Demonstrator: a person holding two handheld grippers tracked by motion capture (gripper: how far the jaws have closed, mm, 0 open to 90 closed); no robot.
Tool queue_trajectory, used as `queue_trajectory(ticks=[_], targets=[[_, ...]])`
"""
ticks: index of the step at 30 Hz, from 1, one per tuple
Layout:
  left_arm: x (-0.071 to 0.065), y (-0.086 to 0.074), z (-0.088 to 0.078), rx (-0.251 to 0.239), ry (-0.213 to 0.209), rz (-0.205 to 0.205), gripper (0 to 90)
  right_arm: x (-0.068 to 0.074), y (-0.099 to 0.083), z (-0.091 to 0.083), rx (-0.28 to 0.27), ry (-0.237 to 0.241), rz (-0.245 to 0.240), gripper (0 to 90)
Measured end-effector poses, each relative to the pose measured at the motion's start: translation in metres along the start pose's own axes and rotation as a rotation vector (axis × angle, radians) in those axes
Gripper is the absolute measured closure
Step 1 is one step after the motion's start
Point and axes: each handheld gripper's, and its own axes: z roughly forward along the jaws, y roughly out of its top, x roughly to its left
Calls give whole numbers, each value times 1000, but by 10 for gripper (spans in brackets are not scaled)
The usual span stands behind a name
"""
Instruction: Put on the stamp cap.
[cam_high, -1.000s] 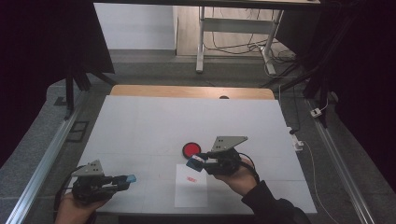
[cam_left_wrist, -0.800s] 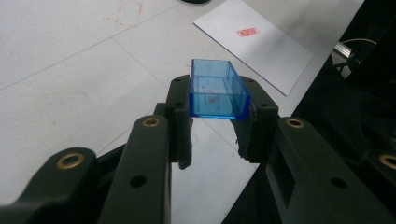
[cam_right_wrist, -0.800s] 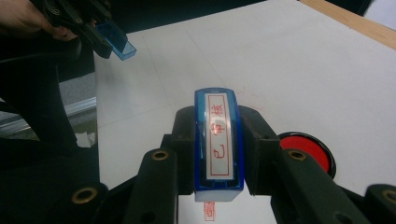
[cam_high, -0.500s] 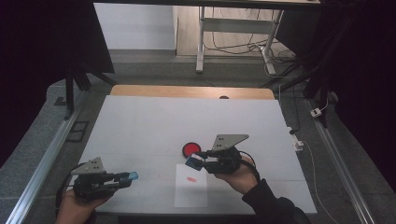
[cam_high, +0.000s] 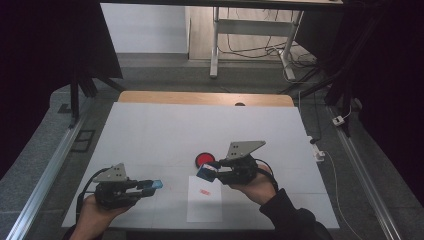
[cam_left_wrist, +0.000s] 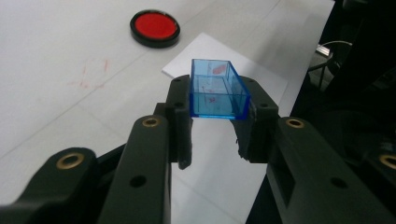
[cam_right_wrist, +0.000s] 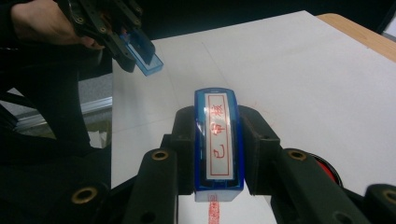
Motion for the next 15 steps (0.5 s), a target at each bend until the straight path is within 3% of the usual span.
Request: queue_trajectory(ticks=[9,15], targets=[[-3,16,17,-5,-46,35,688,-1,8,0,-13,31,-24,705],[-4,26,33,22,-83,82,688,-1,13,1,-24,51,-39,706]])
